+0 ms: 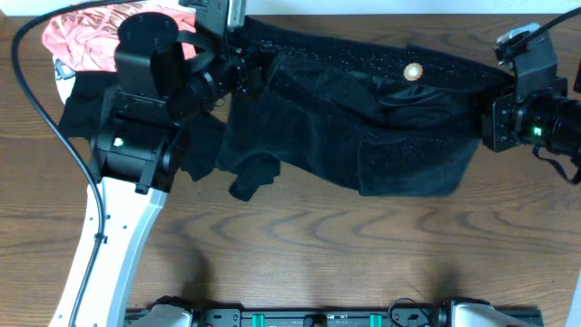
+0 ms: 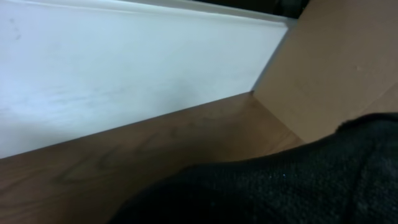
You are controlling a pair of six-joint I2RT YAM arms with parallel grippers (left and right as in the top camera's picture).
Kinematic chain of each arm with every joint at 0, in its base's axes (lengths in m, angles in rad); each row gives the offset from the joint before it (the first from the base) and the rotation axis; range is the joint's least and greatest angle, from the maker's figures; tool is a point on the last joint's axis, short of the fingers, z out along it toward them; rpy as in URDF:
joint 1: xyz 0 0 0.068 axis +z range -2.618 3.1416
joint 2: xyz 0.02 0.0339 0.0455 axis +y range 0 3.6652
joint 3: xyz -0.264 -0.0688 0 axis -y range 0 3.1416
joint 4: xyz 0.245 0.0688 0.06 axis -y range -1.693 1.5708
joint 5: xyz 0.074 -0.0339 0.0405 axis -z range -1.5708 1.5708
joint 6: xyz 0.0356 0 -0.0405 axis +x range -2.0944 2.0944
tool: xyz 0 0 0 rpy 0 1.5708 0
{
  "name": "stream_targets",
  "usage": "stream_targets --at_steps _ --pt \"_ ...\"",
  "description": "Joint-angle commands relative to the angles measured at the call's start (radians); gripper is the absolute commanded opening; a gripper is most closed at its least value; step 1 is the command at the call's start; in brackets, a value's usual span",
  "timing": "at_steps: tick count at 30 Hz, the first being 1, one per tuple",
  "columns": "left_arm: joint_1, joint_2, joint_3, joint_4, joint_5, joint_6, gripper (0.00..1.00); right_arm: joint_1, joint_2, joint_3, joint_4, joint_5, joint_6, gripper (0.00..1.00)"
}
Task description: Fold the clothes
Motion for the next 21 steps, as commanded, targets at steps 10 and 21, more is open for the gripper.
stream_targets --at_steps 10,21 --pt "0.052 0.024 0.032 0.399 -0.258 -0.133 0.06 -0.129 0.101 0.019 0.437 0.168 -0.081 0.01" --pt "0.051 0.206 0.032 0.496 -0.267 -0.275 0.06 -0.158 0.119 0.019 0.653 0.161 -0.15 0.01"
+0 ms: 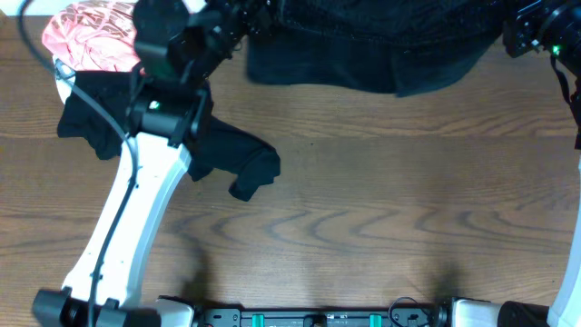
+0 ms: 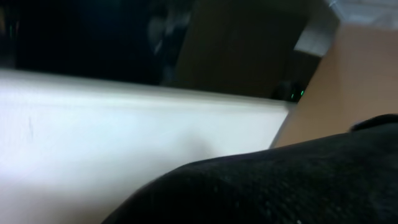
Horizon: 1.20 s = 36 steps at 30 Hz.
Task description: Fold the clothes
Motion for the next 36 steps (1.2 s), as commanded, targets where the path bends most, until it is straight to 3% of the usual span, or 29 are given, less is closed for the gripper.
stream_targets --at_steps 1,12,17,20,21,23,24,28,34,36 --pt "0.058 0.036 0.032 -0.093 -0.151 -0.093 0.06 -0.108 0.027 0.016 -0.058 0.239 0.0 0.01" --pt "-0.02 0.058 0.031 -0.724 -0.133 0.056 0.06 -0.109 0.2 0.016 -0.671 0.237 0.11 0.01" --pt "-0.085 0.058 0.031 -0.95 -0.134 0.134 0.06 -0.108 0.238 0.016 -0.856 0.236 0.111 0.17" --pt "-0.119 0.058 0.031 -1.049 -0.137 0.141 0.06 -0.108 0.24 0.015 -0.904 0.211 0.158 0.33" --pt "-0.129 0.058 0.031 -1.073 -0.137 0.141 0.06 -0.108 0.24 0.015 -0.916 0.209 0.16 0.41" --pt "-0.145 0.058 0.031 -1.112 -0.137 0.145 0.08 -0.108 0.24 0.015 -0.924 0.211 0.161 0.69" --pt "-0.15 0.058 0.031 -1.125 -0.137 0.145 0.12 -0.108 0.24 0.015 -0.924 0.211 0.161 0.73" --pt "-0.158 0.058 0.031 -1.154 -0.136 0.156 0.27 -0.108 0.24 0.015 -0.923 0.211 0.161 0.74" --pt "-0.158 0.058 0.031 -1.18 -0.137 0.156 0.3 -0.108 0.24 0.015 -0.922 0.202 0.161 0.68" --pt "-0.158 0.058 0.031 -1.189 -0.137 0.167 0.37 -0.108 0.24 0.015 -0.921 0.163 0.16 0.66"
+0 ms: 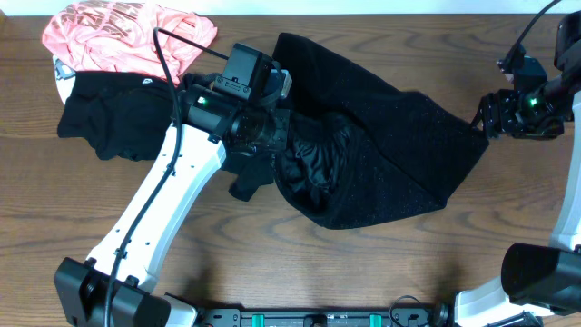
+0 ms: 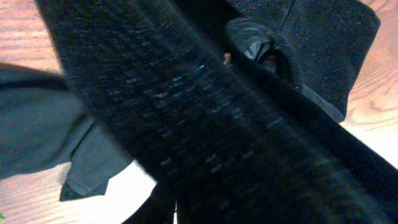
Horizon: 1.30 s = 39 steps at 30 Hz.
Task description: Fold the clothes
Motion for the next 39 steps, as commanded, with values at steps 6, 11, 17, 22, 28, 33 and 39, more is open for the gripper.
stream_targets --at_steps 6,11,17,22,28,33,39 --pt "0.0 -0.016 0.022 -0.018 -0.02 0.049 0.98 0.012 -0.001 0.002 0.0 -0.102 -0.026 0.66" --pt "0.013 -0.018 0.023 -0.02 -0.057 0.05 0.98 0.032 -0.001 -0.019 0.003 -0.171 -0.085 0.64" --pt "0.09 -0.039 0.023 -0.068 -0.057 0.051 0.98 0.077 -0.001 -0.087 0.044 -0.198 -0.129 0.62" --pt "0.163 -0.042 0.023 -0.192 -0.101 0.059 0.99 0.115 -0.001 -0.159 0.111 -0.198 -0.129 0.63" --pt "0.185 -0.042 0.023 -0.286 -0.293 0.072 0.98 0.144 -0.001 -0.197 0.181 -0.198 -0.129 0.63" --pt "0.175 -0.042 0.023 -0.322 -0.18 0.197 0.98 0.156 -0.001 -0.197 0.188 -0.198 -0.128 0.63" --pt "0.174 -0.042 0.023 -0.445 0.039 0.313 0.98 0.162 -0.001 -0.197 0.187 -0.198 -0.12 0.64"
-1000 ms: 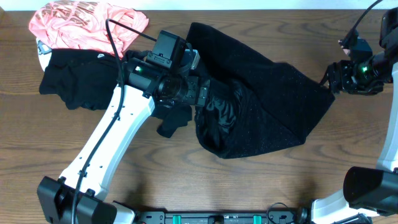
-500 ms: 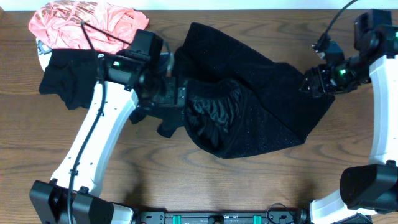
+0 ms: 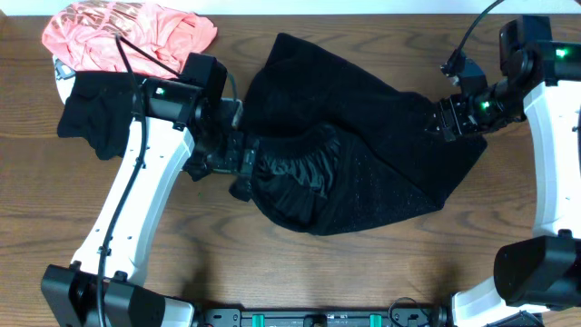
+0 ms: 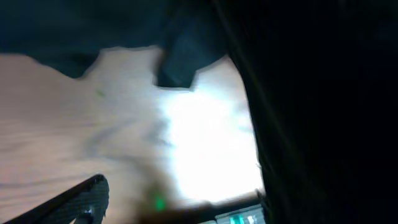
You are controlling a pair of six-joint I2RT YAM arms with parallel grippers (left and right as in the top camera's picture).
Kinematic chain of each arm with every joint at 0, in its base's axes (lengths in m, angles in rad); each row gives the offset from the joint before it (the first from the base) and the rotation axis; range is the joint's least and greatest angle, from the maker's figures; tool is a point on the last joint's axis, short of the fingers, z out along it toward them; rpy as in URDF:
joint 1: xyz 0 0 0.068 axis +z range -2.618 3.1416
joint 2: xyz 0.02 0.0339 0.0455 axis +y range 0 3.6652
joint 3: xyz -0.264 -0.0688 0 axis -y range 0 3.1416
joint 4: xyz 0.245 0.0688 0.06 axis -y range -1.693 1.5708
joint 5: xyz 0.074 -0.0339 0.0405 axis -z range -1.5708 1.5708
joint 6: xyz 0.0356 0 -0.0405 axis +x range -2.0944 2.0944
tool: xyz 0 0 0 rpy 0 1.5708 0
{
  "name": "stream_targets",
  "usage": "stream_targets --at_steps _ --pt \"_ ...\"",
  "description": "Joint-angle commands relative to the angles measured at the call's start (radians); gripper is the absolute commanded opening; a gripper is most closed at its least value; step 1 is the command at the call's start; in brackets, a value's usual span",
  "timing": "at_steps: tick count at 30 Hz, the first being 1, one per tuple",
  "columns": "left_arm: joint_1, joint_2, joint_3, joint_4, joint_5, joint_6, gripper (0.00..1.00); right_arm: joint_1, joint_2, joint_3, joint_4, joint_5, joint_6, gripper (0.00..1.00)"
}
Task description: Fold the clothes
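A black garment [image 3: 372, 136] with a shiny black lining [image 3: 295, 177] lies spread across the middle of the table. My left gripper [image 3: 238, 153] is at its left edge, low over the table. In the blurred left wrist view, one finger [image 4: 81, 198] stands far left, bare table lies beside it, and black cloth [image 4: 323, 112] fills the right, so the jaws look open. My right gripper [image 3: 443, 123] rests on the garment's upper right edge. Its jaws are too small and dark to read.
A pink garment [image 3: 127, 32] is heaped at the far left corner. Another black garment [image 3: 95, 118] lies below it, under my left arm, with a flap [image 3: 247, 188] beside the lining. Bare wood runs along the table's front [image 3: 300, 272].
My left gripper has moved left and down to the garment's left edge, and now bare table shows between its finger and the cloth. The right gripper has shifted left. More shiny lining shows.
First both grippers held the black garment stretched along the back of the table. Then it hung at the far edge, mostly out of view. Then it lay bunched between the arms in the middle. Now it lies spread, with the lining exposed at the left.
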Motion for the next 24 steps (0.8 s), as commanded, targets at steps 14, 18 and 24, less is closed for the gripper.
stream_targets --at_steps 14,18,24 --pt "-0.003 -0.032 0.023 -0.127 0.306 0.244 0.99 0.066 -0.002 -0.005 -0.001 -0.015 -0.007 0.66" --pt "-0.002 -0.032 0.023 -0.016 0.295 0.22 0.99 0.079 -0.002 -0.009 0.017 -0.016 -0.007 0.64" --pt "-0.006 -0.032 0.022 0.232 0.296 0.028 0.98 0.113 -0.002 -0.088 0.105 -0.014 -0.005 0.64"
